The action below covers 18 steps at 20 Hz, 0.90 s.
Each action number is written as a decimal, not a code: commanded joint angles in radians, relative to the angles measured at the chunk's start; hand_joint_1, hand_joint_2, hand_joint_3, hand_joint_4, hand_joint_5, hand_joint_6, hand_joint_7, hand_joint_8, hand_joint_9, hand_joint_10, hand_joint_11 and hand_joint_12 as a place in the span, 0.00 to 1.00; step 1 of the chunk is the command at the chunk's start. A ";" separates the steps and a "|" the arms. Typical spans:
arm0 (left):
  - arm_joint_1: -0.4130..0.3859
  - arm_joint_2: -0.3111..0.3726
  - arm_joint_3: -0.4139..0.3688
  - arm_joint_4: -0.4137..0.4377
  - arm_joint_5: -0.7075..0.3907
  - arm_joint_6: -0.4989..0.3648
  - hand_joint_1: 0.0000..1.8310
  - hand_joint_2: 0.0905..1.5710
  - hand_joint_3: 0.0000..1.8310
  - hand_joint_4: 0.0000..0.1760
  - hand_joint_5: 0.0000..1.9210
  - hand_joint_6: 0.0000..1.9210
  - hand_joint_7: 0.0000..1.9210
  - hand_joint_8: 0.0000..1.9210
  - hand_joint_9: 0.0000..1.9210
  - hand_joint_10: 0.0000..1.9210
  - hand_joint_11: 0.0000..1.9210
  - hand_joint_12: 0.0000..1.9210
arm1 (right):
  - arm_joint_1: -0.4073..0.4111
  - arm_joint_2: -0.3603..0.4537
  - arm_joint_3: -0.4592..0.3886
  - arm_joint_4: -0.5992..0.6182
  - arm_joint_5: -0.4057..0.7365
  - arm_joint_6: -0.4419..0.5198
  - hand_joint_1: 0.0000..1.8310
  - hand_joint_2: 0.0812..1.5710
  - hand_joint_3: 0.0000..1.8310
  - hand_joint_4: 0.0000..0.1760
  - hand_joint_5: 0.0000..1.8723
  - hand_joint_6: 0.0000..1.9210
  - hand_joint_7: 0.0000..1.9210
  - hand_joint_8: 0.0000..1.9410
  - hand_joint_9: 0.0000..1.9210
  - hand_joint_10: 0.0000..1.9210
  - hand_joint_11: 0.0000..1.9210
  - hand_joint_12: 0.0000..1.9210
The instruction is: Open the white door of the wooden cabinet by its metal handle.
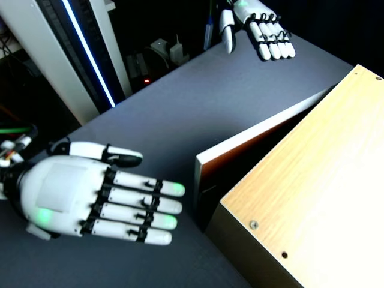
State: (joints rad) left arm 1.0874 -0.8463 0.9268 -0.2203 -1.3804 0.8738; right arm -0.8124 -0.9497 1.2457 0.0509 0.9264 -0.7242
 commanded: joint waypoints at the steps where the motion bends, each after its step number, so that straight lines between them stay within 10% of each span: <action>1: -0.011 -0.003 0.005 0.003 -0.124 -0.002 0.00 0.99 0.00 0.00 0.05 0.00 0.04 0.00 0.02 0.00 0.02 0.02 | 0.019 -0.001 0.008 0.014 0.105 0.001 0.00 0.86 0.00 0.00 0.00 0.00 0.00 0.00 0.00 0.00 0.00 0.00; 18: -0.015 -0.010 0.008 0.005 -0.121 -0.010 0.00 0.99 0.00 0.00 0.04 0.00 0.03 0.00 0.01 0.00 0.00 0.04 | 0.135 -0.039 0.042 -0.076 -0.003 -0.017 0.00 0.87 0.00 0.00 0.00 0.00 0.00 0.00 0.00 0.00 0.00 0.00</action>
State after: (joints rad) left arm 1.0782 -0.8566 0.9329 -0.2180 -1.3769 0.8658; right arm -0.6899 -0.9932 1.2869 -0.0460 0.8093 -0.7395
